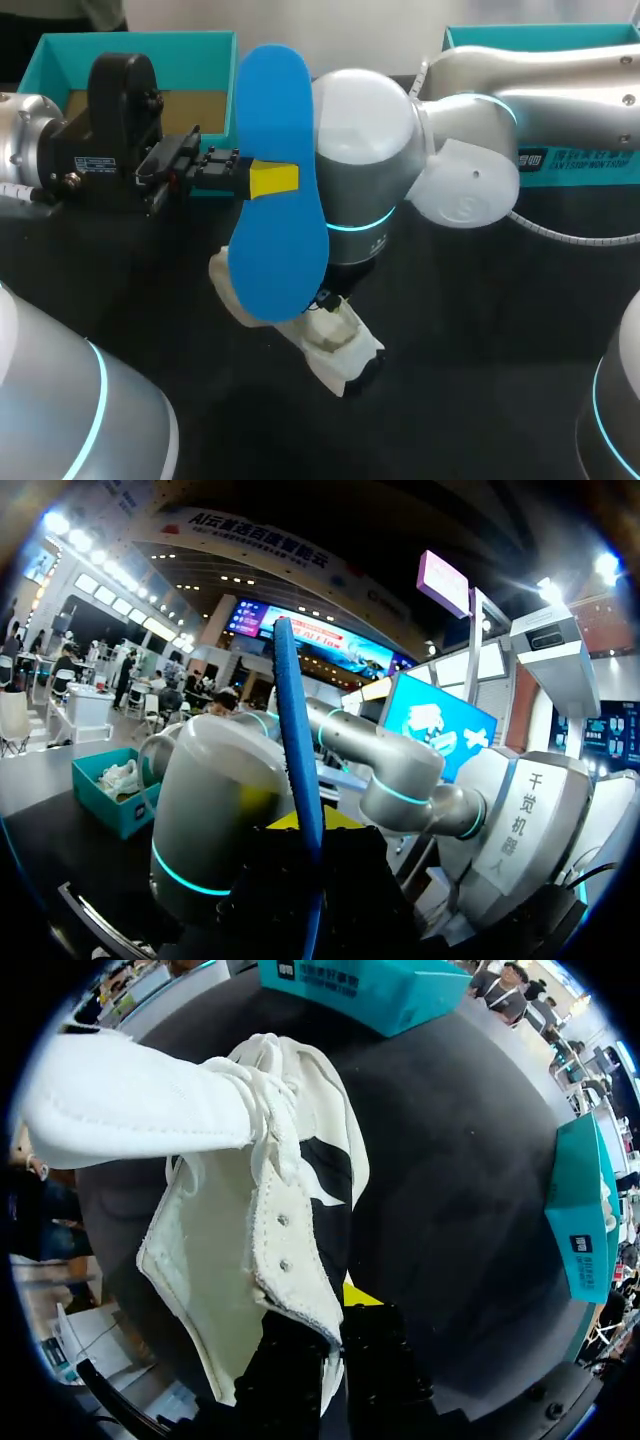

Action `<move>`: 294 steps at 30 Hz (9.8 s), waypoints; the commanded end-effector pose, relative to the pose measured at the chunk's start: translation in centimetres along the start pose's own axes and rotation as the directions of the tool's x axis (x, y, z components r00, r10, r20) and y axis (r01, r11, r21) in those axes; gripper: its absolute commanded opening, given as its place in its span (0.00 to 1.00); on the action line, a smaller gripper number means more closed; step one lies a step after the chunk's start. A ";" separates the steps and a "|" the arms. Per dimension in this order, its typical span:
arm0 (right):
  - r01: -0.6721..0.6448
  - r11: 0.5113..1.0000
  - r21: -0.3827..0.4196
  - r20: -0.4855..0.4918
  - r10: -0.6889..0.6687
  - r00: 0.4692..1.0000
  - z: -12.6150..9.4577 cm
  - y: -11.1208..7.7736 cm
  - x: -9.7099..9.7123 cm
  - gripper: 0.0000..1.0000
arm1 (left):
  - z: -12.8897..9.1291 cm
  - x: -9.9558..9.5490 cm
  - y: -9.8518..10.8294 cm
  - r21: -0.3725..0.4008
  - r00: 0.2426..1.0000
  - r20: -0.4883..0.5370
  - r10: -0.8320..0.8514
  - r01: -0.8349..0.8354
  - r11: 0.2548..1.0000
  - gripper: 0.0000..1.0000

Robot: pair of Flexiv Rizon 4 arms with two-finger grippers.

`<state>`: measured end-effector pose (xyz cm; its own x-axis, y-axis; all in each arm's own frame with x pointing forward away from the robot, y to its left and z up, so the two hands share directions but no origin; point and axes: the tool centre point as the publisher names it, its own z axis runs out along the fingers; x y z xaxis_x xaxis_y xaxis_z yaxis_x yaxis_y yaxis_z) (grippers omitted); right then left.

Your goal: Take the shoe out of the shoebox, open the shoe tongue, remove and reinsert the insole, then place the shoe into the shoebox

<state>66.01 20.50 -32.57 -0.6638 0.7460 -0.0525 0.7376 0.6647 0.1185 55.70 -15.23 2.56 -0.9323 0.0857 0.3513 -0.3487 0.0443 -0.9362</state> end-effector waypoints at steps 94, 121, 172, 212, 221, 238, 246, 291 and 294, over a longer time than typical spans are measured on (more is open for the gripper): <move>-0.655 0.752 -0.067 -0.318 0.606 0.729 -4.7 -6.2 -5.6 1.00 | 0.1 0.0 0.0 -0.001 1.000 0.000 0.000 0.000 1.000 0.00; -0.703 0.706 -0.087 -0.612 0.519 0.596 -11.5 -5.5 -8.7 1.00 | -1.0 -0.6 -0.9 0.034 0.984 -0.001 0.179 -0.179 0.983 0.00; -0.686 0.727 0.012 -0.931 0.259 0.258 -17.4 1.8 -9.3 1.00 | -3.1 -7.1 1.2 0.020 -0.046 -0.066 0.997 -0.999 -0.045 0.00; -0.703 0.710 0.041 -0.970 0.196 0.142 -17.1 3.9 -8.0 1.00 | -1.3 -14.3 7.8 -0.101 -0.476 -0.038 0.879 -0.873 -0.477 0.00; -0.684 0.729 0.019 -0.967 0.186 0.171 -17.3 6.4 -7.4 1.00 | -0.9 -16.8 9.9 -0.118 -0.458 -0.009 0.889 -0.882 -0.456 0.00; -0.704 0.710 0.010 -0.985 0.130 0.117 -16.3 7.6 -5.1 1.00 | 0.2 -18.9 11.2 -0.134 -0.470 -0.020 0.883 -0.874 -0.468 0.00; -0.701 0.712 0.018 -0.988 0.119 0.094 -16.5 8.4 -4.2 1.00 | 0.6 -19.1 11.5 -0.152 -0.481 -0.025 0.876 -0.865 -0.479 0.00; -0.685 0.725 0.079 -0.990 0.136 0.030 -16.3 9.5 -3.0 0.00 | 1.7 -20.7 12.1 -0.167 -0.479 -0.053 0.876 -0.861 -0.480 0.00; -0.683 0.726 0.081 -0.991 0.134 0.026 -16.3 9.6 -3.0 0.00 | 1.8 -20.8 12.1 -0.163 -0.479 -0.053 0.876 -0.861 -0.481 0.00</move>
<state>72.94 23.53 -15.01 -0.0398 0.0709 0.9967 0.9988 -0.0255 0.0417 70.54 -18.06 -16.01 0.1447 0.0517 -0.9881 0.9865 0.0692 0.1481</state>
